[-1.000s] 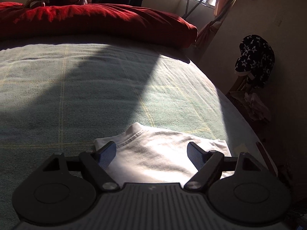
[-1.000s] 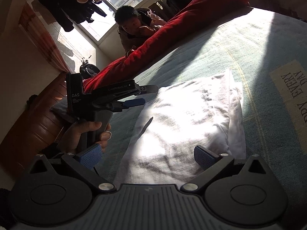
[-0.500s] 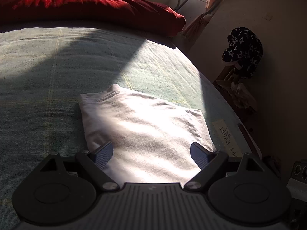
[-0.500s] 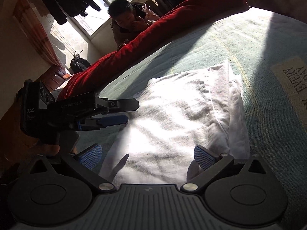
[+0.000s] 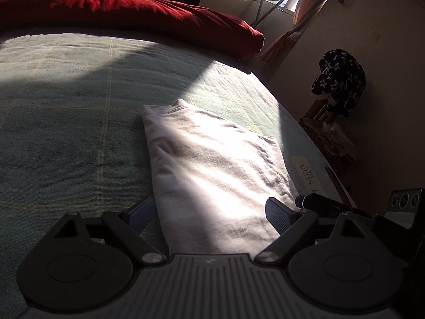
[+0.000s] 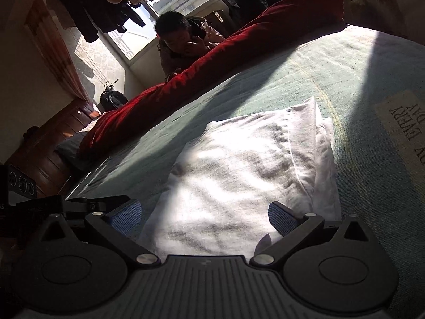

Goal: Fold clothes
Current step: 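Lower both open grippers to the folded white shirt's end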

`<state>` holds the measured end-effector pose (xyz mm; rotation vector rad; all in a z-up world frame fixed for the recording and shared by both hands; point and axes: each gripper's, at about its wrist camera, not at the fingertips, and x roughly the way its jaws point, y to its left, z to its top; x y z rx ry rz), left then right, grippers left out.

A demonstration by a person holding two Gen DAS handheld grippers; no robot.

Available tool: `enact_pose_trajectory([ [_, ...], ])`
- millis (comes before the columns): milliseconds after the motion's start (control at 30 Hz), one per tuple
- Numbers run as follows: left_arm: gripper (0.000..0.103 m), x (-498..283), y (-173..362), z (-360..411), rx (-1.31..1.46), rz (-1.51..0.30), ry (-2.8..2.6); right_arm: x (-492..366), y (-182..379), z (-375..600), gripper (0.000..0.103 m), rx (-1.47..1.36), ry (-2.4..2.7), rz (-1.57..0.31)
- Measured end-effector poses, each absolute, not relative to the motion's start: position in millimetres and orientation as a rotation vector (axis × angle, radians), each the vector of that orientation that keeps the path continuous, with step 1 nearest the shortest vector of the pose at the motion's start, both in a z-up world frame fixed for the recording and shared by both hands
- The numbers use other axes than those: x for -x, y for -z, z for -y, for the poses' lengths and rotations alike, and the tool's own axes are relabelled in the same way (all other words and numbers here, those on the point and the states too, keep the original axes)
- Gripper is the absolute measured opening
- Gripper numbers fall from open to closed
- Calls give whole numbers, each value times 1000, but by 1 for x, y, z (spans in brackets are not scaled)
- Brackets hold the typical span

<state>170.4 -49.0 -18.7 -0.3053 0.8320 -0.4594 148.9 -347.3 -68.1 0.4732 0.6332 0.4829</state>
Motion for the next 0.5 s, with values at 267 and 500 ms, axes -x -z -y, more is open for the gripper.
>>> enact_pose_trajectory([
  [267, 91, -169, 20, 44, 292, -831, 441, -210, 50, 354, 103, -377, -467, -562],
  [500, 91, -175, 20, 30, 281, -819, 363, -262, 89, 361, 103, -423, -434, -671],
])
